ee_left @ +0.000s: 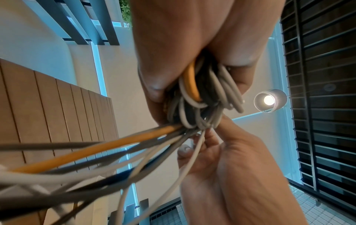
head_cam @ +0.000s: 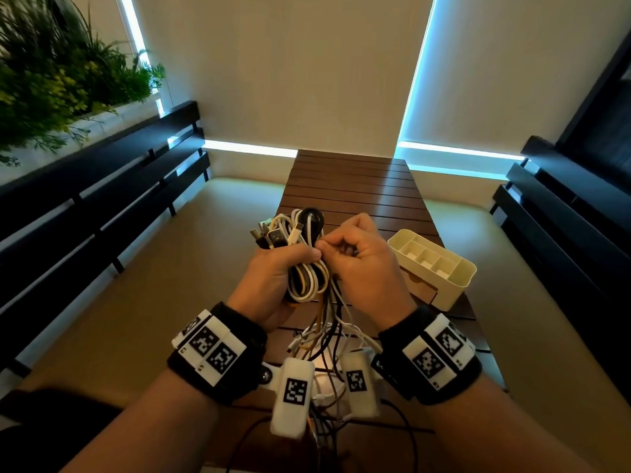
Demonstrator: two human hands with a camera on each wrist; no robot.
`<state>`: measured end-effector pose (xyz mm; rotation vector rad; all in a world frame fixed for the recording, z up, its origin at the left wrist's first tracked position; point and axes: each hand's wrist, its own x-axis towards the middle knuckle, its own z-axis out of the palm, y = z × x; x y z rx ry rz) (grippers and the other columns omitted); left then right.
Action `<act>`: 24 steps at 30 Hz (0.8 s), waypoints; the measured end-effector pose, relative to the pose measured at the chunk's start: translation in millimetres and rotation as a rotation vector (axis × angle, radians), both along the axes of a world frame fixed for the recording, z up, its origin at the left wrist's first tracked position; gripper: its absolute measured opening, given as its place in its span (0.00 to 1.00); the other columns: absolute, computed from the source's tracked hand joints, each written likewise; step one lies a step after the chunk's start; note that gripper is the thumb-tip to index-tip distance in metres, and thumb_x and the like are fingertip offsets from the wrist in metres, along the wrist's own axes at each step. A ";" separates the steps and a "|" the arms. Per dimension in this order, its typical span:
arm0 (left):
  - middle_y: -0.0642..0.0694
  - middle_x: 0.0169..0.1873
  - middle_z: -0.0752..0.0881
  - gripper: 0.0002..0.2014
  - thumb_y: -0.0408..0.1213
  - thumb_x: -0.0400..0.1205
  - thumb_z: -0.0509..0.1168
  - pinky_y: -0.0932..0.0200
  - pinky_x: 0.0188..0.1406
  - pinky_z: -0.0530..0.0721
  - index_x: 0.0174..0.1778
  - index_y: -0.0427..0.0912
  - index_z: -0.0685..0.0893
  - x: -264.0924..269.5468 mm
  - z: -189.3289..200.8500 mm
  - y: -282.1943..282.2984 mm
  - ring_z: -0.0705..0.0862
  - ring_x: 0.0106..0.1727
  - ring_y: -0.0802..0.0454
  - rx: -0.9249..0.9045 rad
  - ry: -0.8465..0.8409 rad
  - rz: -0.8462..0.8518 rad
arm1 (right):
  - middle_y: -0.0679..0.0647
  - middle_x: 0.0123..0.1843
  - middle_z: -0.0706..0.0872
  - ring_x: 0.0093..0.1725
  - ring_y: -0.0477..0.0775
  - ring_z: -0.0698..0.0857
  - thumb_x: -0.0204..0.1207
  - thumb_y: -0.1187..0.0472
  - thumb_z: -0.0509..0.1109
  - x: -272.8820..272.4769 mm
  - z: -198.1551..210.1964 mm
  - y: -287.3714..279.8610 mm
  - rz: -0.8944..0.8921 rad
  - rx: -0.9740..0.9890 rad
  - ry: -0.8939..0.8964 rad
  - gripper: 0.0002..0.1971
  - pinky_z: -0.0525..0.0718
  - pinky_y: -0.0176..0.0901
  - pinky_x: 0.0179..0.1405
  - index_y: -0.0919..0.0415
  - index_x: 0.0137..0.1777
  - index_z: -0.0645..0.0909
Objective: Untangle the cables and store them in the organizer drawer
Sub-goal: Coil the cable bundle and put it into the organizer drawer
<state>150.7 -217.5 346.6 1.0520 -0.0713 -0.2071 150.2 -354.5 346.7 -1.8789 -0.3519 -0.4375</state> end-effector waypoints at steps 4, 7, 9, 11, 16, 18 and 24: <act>0.35 0.37 0.85 0.17 0.28 0.72 0.68 0.53 0.29 0.86 0.56 0.27 0.82 -3.2 -2.7 2.2 0.87 0.33 0.43 0.011 -0.004 -0.062 | 0.49 0.50 0.73 0.44 0.34 0.79 0.77 0.66 0.76 0.8 3.5 -4.1 0.080 0.044 0.095 0.06 0.81 0.25 0.40 0.54 0.43 0.84; 0.31 0.40 0.86 0.11 0.28 0.71 0.68 0.44 0.41 0.90 0.49 0.30 0.87 -3.8 -1.8 5.1 0.87 0.38 0.39 -0.004 -0.018 -0.056 | 0.52 0.55 0.76 0.50 0.48 0.80 0.71 0.57 0.81 7.8 -4.3 -7.7 0.025 0.084 0.222 0.18 0.84 0.31 0.39 0.43 0.52 0.74; 0.27 0.46 0.84 0.18 0.30 0.70 0.70 0.41 0.49 0.86 0.55 0.28 0.86 -2.7 -0.9 3.7 0.85 0.43 0.35 0.007 -0.045 -0.038 | 0.57 0.56 0.80 0.52 0.58 0.83 0.68 0.57 0.81 8.5 -10.0 -4.7 0.143 0.465 0.391 0.25 0.88 0.47 0.46 0.47 0.57 0.70; 0.28 0.44 0.84 0.21 0.31 0.69 0.72 0.45 0.44 0.86 0.57 0.27 0.84 -3.7 2.8 -1.1 0.85 0.42 0.37 0.029 -0.071 -0.034 | 0.61 0.56 0.86 0.52 0.63 0.87 0.70 0.60 0.75 4.9 -16.4 2.5 0.373 0.869 0.527 0.24 0.86 0.61 0.53 0.53 0.64 0.70; 0.38 0.37 0.87 0.11 0.33 0.71 0.68 0.53 0.36 0.86 0.46 0.33 0.87 2.2 8.0 10.2 0.86 0.36 0.44 -0.019 -0.018 -0.017 | 0.63 0.60 0.82 0.56 0.63 0.81 0.63 0.59 0.84 1.3 -30.3 3.1 0.742 1.022 0.619 0.47 0.81 0.62 0.58 0.54 0.81 0.64; 0.40 0.34 0.84 0.06 0.32 0.73 0.67 0.55 0.34 0.86 0.42 0.34 0.84 3.9 10.9 15.6 0.85 0.34 0.47 -0.050 0.011 -0.007 | 0.60 0.60 0.85 0.53 0.61 0.87 0.58 0.71 0.83 0.3 -34.0 3.9 0.672 0.743 0.639 0.45 0.86 0.58 0.53 0.52 0.75 0.69; 0.43 0.30 0.77 0.02 0.30 0.70 0.67 0.55 0.36 0.82 0.33 0.37 0.82 -1.9 12.5 8.3 0.80 0.29 0.51 -0.121 0.018 -0.040 | 0.54 0.36 0.90 0.32 0.47 0.87 0.74 0.63 0.76 -5.9 -33.9 12.6 0.342 -0.211 0.428 0.06 0.89 0.51 0.40 0.57 0.49 0.84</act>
